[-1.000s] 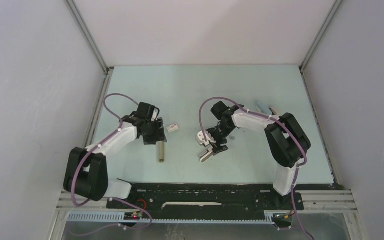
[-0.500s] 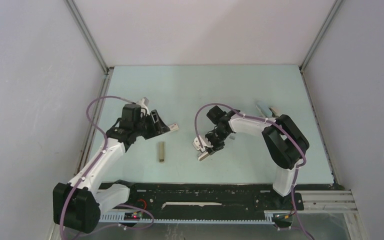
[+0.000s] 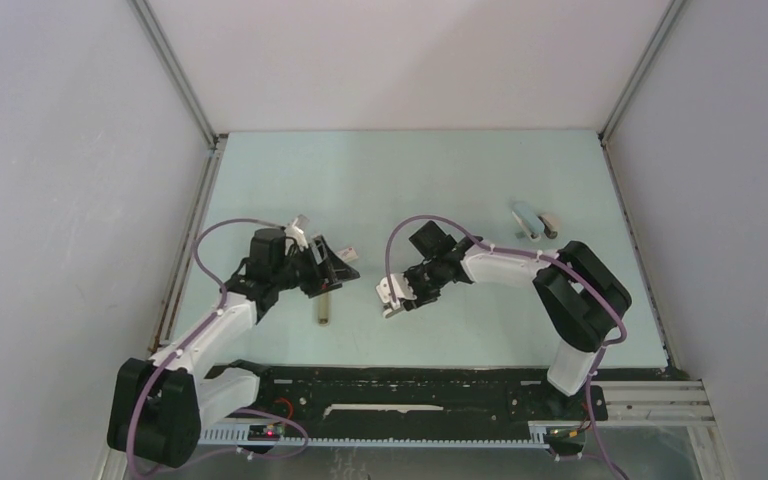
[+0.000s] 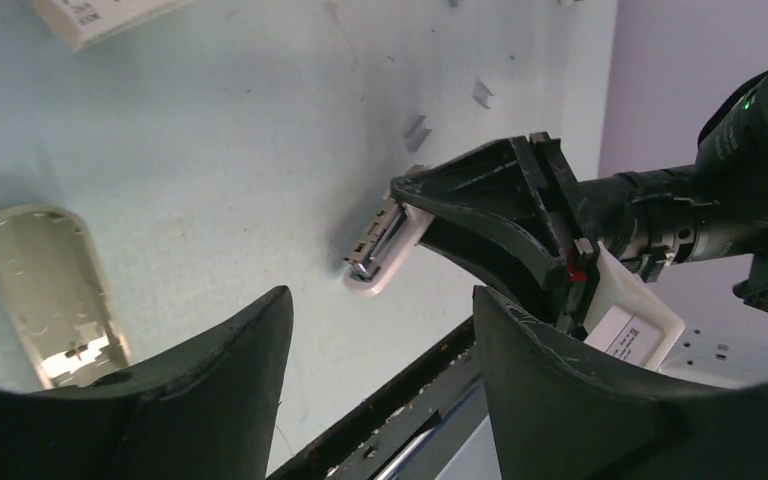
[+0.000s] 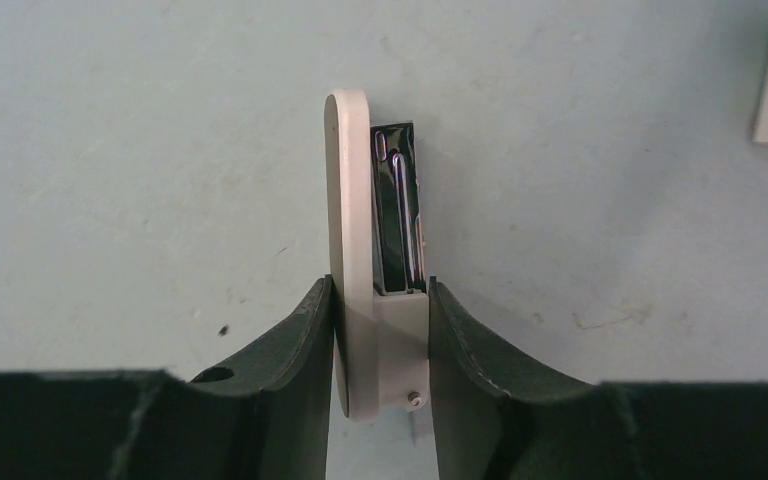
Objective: Unload the staples from the stapler
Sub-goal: Pick up the stapler from the center of the board, then place the stapler at the center of the board.
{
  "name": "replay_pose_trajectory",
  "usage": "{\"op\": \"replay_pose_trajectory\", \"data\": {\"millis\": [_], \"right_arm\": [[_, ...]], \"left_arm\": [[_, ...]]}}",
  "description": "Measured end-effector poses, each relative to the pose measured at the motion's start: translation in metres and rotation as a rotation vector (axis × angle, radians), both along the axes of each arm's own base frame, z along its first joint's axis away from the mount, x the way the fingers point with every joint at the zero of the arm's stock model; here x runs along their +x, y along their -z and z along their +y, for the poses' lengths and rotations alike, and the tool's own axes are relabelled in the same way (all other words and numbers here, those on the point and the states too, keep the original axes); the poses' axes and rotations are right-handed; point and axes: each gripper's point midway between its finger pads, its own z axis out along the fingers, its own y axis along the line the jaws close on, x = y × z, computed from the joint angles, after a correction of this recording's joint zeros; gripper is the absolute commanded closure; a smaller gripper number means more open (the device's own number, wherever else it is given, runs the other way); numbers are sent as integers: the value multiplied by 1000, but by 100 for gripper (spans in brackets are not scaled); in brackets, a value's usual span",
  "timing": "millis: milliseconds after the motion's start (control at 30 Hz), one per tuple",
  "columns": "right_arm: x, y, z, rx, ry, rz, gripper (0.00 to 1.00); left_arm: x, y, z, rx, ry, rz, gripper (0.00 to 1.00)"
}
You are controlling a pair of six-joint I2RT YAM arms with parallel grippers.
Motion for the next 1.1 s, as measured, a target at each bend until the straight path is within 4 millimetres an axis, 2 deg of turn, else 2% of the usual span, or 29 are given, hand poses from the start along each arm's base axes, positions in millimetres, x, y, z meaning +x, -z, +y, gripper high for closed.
{"op": "replay_pose_trajectory", "data": {"millis": [200,467,867,1000,1100], "right_arm": [[16,-15,17,45,70,-32,82],[42,-59,51,158,122,-89,84],[46,-82,68,209,150,-87,84],[48,-90,73,224,159,-88,84],[51,-95,75,233,168,-93,84]], "left_arm": [[0,-1,-11,-81,30,-14,27],[11,-5,-18,-132,33,-39,24],[18,-6,-22,-161,26,-50,27],[19,-4,-23,-169,19,-41,34],[17,0,-23,-173,11,-18,51]]}}
